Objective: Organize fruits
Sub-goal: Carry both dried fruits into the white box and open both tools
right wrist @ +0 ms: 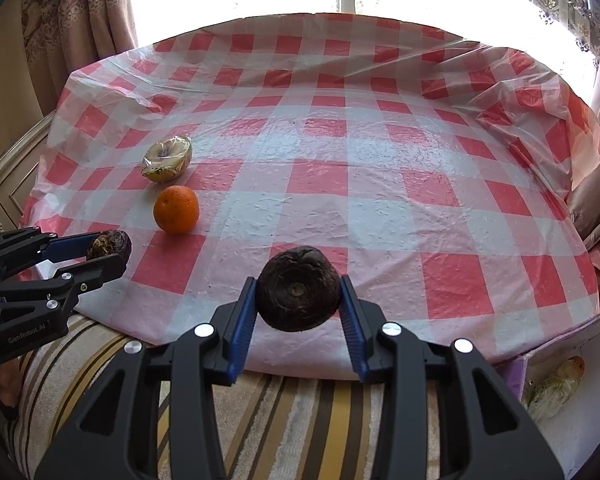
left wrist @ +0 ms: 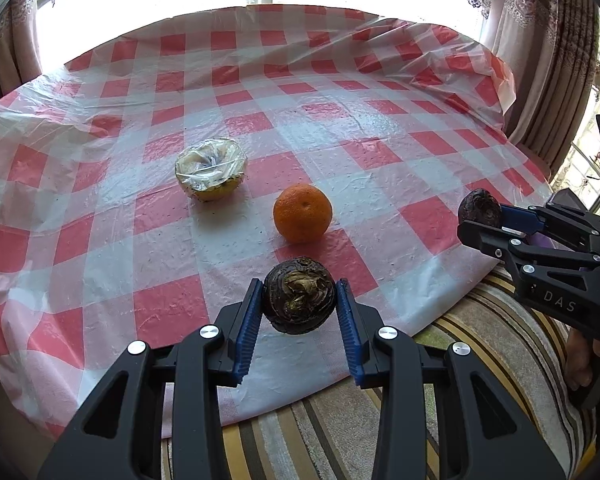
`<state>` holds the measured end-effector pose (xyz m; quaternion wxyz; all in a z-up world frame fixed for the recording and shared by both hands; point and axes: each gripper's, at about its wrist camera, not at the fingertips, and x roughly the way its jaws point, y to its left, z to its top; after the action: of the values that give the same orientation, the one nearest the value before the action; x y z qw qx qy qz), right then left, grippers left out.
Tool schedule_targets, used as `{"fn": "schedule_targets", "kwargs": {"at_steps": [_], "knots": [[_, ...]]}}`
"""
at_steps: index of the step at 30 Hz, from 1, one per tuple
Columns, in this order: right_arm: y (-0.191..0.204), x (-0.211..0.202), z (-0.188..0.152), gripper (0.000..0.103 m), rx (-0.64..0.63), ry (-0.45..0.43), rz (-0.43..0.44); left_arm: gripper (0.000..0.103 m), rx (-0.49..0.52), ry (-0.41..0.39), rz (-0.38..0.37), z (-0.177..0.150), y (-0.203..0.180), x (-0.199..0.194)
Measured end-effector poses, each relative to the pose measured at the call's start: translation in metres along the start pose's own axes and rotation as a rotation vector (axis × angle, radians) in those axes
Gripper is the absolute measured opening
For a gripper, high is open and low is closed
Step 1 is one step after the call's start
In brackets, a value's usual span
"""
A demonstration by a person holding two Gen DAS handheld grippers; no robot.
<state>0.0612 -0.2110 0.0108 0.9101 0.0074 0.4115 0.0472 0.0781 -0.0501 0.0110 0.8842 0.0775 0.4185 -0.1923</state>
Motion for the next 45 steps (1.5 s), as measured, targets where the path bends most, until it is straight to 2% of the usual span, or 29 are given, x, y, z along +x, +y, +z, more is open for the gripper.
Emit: {"fn": "schedule_targets", "kwargs": {"at_steps": [15,29,39,45], "knots": [[-0.063,-0.045,-0.023,0.041,0.096,-0.043,-0.062,0.035,0.125,-0.014,-0.037,0.015,-0.061,-0.006],[-0.146,-0.087,-0.058,0.041,0.222,-0.045,-0.200,0.035,0.261,-0.007,-0.131,0.030,-0.136,0.006],[-0.212,-0.095,-0.094,0.040,0.290,0.047,-0.334,0.035,0.363,0.001,-0.232,0.037,-0.202,0.017],[-0.232,-0.086,-0.110,0.041,0.315,0.116,-0.344,0.035,0.437,0.009,-0.294,0.039,-0.249,0.025]]}}
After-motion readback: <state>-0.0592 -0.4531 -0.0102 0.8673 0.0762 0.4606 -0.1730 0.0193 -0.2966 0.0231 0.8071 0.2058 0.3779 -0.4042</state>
